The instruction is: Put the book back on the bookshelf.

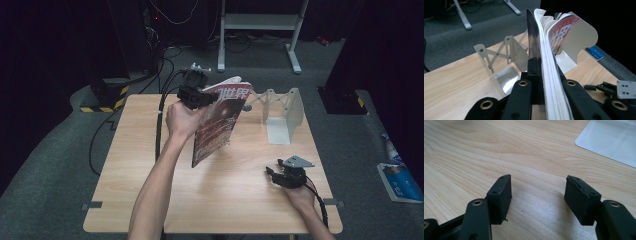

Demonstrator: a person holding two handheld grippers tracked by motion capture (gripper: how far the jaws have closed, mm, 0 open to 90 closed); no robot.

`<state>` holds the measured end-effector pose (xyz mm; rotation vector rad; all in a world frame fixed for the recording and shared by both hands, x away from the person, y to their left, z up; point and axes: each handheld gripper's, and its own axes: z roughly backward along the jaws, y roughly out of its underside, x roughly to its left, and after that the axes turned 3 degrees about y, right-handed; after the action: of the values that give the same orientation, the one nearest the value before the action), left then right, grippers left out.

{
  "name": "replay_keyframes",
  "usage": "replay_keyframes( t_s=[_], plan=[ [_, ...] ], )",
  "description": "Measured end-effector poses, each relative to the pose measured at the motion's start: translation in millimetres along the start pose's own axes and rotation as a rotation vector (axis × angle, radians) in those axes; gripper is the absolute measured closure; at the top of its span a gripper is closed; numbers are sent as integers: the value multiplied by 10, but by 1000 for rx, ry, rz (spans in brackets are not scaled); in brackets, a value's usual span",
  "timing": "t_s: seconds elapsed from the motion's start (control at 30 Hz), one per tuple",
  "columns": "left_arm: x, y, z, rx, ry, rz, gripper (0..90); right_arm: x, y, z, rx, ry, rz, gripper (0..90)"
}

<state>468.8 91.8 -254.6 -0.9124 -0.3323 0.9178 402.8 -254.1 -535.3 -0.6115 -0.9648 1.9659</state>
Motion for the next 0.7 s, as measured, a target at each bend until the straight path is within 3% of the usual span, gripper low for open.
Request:
replay_keyframes(
  t_s=[0.7],
  plan=[
    [157,-21,-95,-82,-80,66,834,0,0,1,1,1,1,386]
  ],
)
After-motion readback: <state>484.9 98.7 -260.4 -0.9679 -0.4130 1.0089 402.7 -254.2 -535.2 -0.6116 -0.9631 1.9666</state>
